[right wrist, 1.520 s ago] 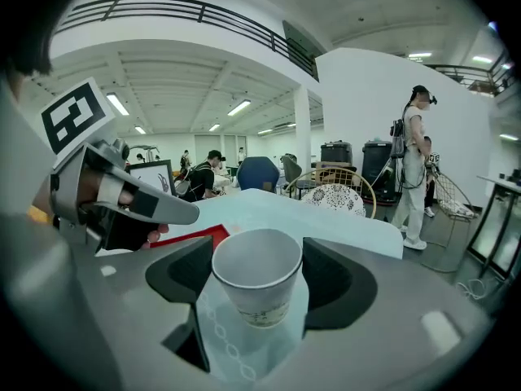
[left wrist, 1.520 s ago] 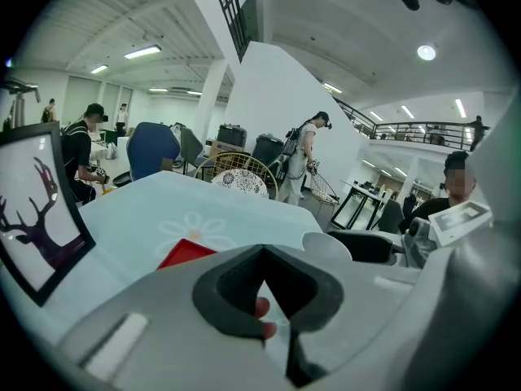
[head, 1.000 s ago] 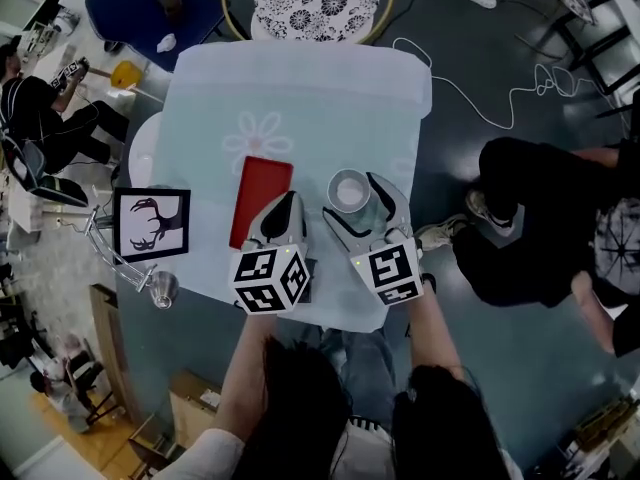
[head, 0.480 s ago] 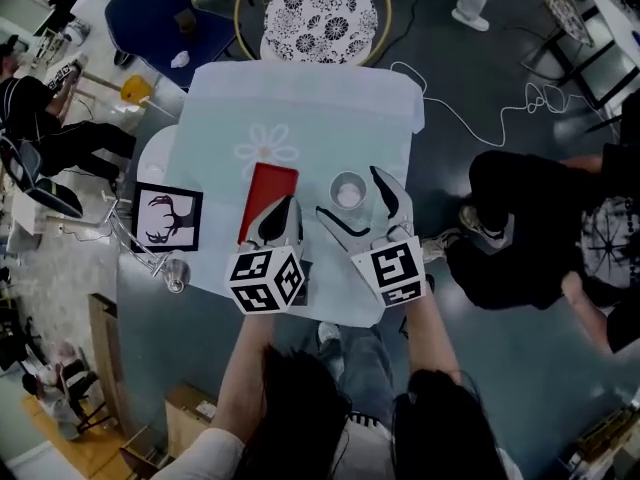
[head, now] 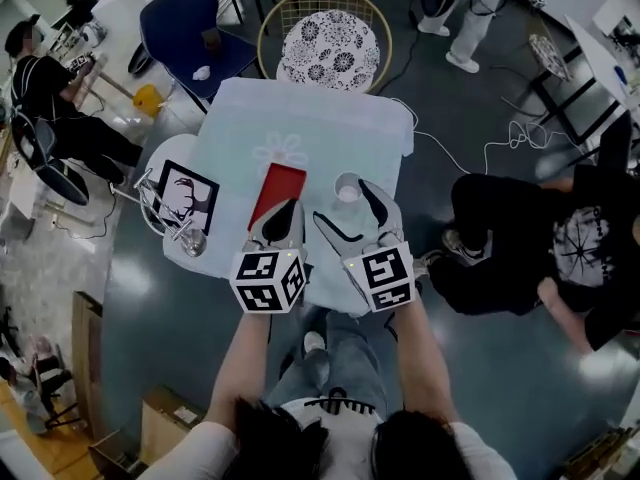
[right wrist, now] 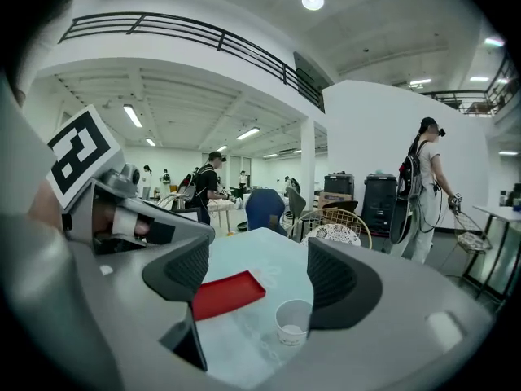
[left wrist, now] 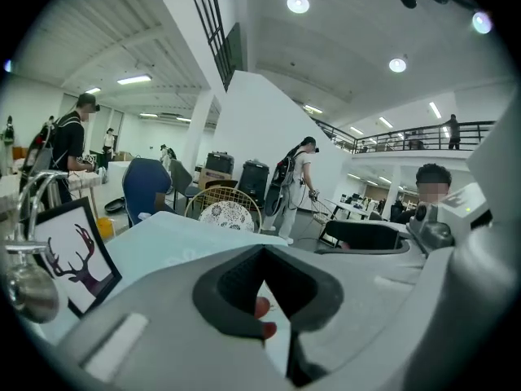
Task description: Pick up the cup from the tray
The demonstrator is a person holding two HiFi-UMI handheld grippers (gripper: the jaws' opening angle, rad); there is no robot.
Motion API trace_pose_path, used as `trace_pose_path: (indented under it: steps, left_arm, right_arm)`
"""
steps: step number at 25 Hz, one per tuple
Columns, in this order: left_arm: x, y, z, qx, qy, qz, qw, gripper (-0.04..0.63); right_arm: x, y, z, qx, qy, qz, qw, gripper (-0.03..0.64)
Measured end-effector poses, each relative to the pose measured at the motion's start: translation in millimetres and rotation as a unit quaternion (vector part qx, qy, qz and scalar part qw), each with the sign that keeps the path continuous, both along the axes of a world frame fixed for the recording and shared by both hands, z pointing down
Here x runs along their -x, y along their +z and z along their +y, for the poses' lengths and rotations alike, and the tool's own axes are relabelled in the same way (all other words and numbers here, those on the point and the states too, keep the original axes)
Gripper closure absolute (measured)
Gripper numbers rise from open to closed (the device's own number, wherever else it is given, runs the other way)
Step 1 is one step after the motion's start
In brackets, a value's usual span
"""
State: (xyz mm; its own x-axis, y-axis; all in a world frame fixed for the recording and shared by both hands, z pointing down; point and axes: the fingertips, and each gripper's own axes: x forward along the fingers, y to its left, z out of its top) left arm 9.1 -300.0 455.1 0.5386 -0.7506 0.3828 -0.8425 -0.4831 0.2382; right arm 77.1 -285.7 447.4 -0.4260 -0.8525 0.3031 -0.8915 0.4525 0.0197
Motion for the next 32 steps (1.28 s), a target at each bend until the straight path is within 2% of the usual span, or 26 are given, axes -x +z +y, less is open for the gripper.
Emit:
trace_pose_path:
  steps: [5, 11, 15, 19, 22, 28, 32]
  left_arm:
    - [10.4, -26.2, 27.6, -0.014, -0.009, 0.023, 0.9996, 0.594]
    - [17.2, -51.7, 61.9, -0.043, 0.004, 0.026, 0.9987, 0.594]
    - [28.4, -65.0, 81.8, -0.059, 0.003, 0.027, 0.9979, 0.594]
    - [33.8, -75.0, 105.2, -0.066, 0.009, 0.026, 0.9974, 0.594]
    - [37.8, -82.3, 121.9, -0.075, 0.017, 0.025, 0.9967, 0.594]
    - [42.2, -88.7, 148.8, -0.085, 0.027, 0.030, 0.9956, 0.594]
    - [41.5, -90.0, 159.3, -0.085, 0.036, 0.019, 0.9955, 0.594]
  right_arm:
    - [14.6, -26.2, 29.3, -0.011, 0.012, 0.001, 1.000, 0.304]
    - [13.8, -51.2, 66.3, -0.026, 0.061, -0.026, 0.997, 0.472]
    - [20.8, -60.8, 90.1, -0.037, 0.080, -0.017, 0.996, 0.509]
    - [22.8, -75.2, 111.6, -0.044, 0.098, -0.023, 0.994, 0.584]
    - [25.3, -82.5, 124.2, -0.049, 0.113, -0.025, 0.992, 0.595]
    - [39.2, -85.1, 146.9, -0.049, 0.113, -0.007, 0.992, 0.597]
    - [45.0, -89.4, 156.3, -0.049, 0.116, -0.002, 0.992, 0.597]
